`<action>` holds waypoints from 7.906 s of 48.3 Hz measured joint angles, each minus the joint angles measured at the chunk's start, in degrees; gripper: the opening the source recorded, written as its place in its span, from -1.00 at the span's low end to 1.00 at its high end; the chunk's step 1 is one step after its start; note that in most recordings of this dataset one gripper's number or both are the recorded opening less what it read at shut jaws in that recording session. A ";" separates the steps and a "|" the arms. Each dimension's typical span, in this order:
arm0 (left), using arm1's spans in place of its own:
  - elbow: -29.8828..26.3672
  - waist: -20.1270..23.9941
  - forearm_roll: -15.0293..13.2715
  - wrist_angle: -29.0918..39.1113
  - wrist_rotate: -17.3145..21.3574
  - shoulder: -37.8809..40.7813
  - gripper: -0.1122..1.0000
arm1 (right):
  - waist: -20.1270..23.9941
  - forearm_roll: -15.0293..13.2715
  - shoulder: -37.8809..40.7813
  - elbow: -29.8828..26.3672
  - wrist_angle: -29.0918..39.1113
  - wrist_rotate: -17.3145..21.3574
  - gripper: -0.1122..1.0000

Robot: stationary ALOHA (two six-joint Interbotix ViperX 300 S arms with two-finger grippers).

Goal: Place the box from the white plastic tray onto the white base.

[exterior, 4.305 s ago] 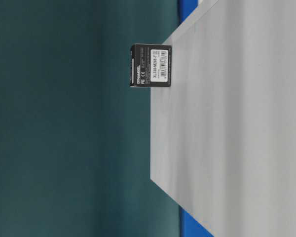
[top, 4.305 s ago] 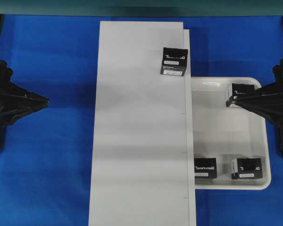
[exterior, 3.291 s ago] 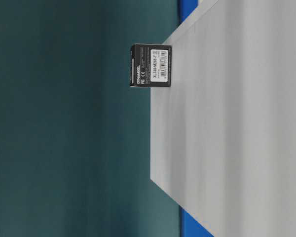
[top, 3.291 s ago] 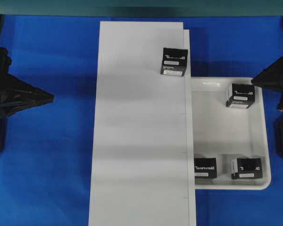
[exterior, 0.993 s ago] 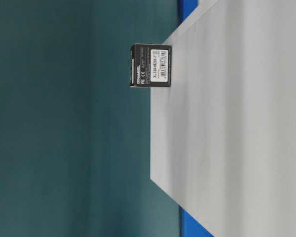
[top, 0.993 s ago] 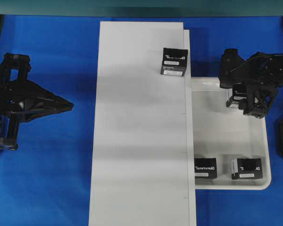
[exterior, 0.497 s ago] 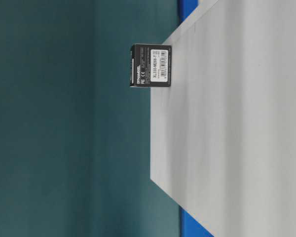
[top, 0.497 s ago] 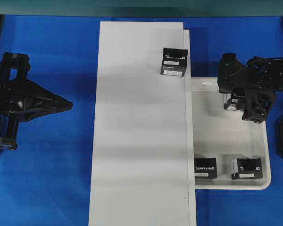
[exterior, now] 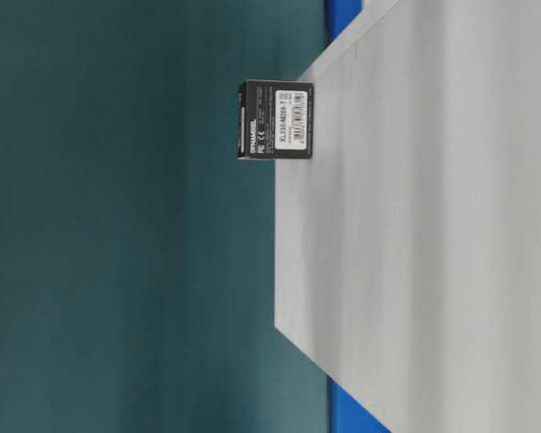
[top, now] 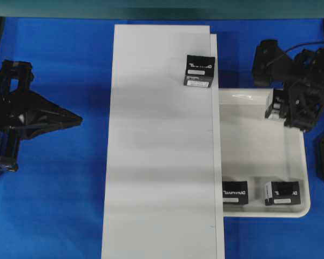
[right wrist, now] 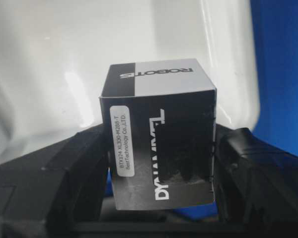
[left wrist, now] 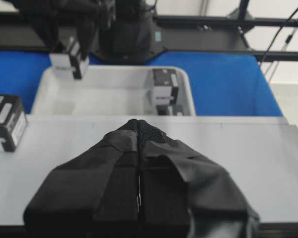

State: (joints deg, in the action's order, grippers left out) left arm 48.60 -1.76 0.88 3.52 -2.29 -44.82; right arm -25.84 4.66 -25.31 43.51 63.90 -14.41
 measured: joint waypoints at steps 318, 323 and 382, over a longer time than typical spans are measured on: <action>0.62 -1.93 0.00 0.26 -1.93 -1.49 -0.93 | 18.46 -0.79 -17.31 -4.83 -35.95 6.59 0.99; 0.62 -1.85 0.00 0.26 -1.93 -1.58 -0.93 | 19.16 -0.79 -20.21 -2.99 -37.27 6.94 0.98; 0.62 -1.67 -0.09 0.09 -2.02 -5.36 -0.93 | 22.50 -0.70 -32.70 5.80 -48.16 9.14 0.98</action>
State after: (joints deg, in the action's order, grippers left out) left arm 49.22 -3.43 0.79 3.60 -4.31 -50.19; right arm -3.34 3.96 -58.01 49.31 15.73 -5.27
